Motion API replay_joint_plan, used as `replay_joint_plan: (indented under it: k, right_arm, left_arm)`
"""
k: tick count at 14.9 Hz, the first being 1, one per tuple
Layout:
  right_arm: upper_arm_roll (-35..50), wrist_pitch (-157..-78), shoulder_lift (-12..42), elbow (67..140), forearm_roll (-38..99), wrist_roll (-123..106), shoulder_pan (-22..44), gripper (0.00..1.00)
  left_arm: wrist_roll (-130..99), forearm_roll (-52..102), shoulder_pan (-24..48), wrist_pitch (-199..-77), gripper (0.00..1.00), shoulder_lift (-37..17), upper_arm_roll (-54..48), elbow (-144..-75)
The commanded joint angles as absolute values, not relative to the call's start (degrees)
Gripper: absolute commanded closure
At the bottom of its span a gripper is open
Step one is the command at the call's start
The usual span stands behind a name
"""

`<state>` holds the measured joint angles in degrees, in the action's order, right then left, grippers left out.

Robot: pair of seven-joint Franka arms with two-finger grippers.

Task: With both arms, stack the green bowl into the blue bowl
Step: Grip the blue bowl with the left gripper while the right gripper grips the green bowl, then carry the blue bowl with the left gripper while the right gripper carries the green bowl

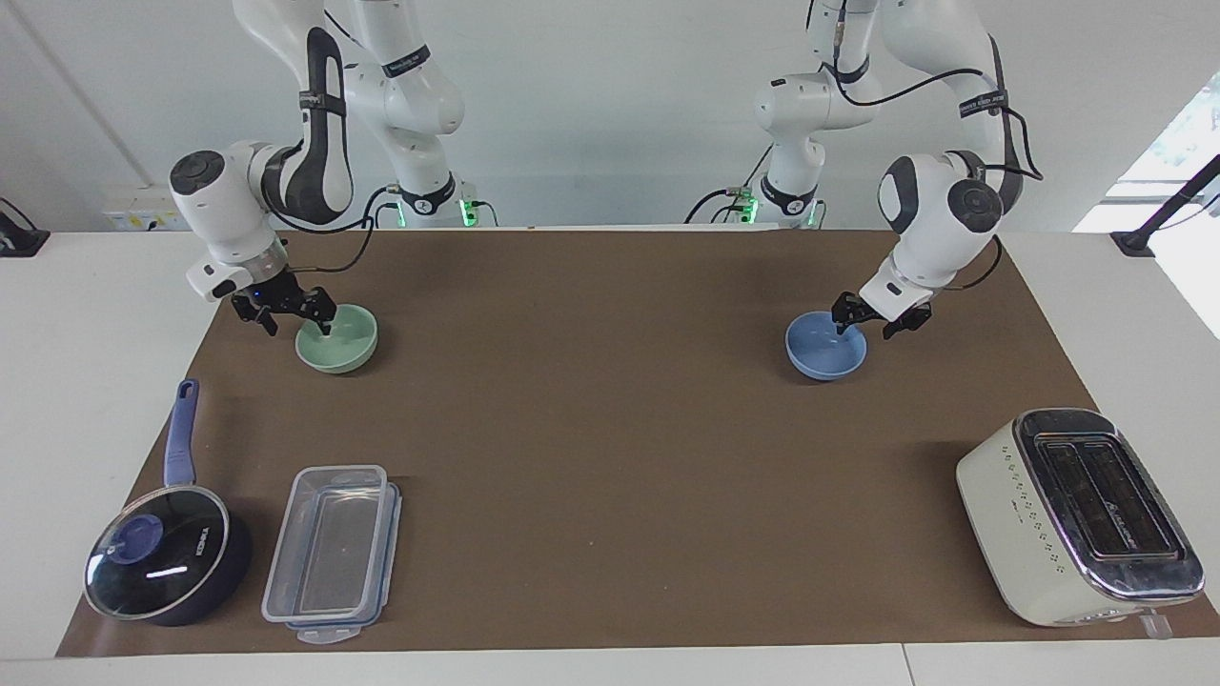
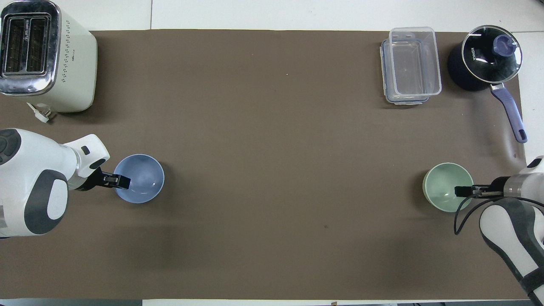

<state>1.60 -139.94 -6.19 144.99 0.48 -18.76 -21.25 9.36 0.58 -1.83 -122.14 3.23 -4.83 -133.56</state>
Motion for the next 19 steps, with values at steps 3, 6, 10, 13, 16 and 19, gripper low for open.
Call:
replay_joint_plan:
  k: [3,6,10,13,16,19]
  right_arm:
    - [2.1,-139.7,-6.2,145.5,1.1,-20.7,-22.5,1.00]
    - [2.1,-137.1,-7.6,144.8,1.8,-20.5,-22.1,1.00]
    - [2.5,-131.4,-9.1,140.8,2.8,-20.1,-21.4,1.00]
    - [3.4,-126.3,-9.6,136.4,2.9,-20.0,-20.3,1.00]
    - [3.7,-123.5,-10.7,133.7,3.3,-17.8,-18.7,1.00]
    - [4.1,-121.6,-11.6,131.4,3.3,-15.4,-15.8,1.00]
  left_arm:
    - [7.9,-0.4,-1.5,-121.6,0.26,4.3,-5.0,-135.2]
    - [7.1,-0.4,-0.7,-121.6,0.60,4.4,-5.0,-135.5]
    - [6.9,-0.4,-0.4,-121.4,1.00,4.6,-5.0,-135.9]
    - [6.9,-0.3,-0.4,-120.9,1.00,4.5,-5.0,-135.6]
    - [6.7,3.2,-0.2,-116.8,1.00,3.2,-5.1,-130.9]
    - [-4.0,6.7,5.3,-103.4,1.00,-3.8,-5.3,-113.4]
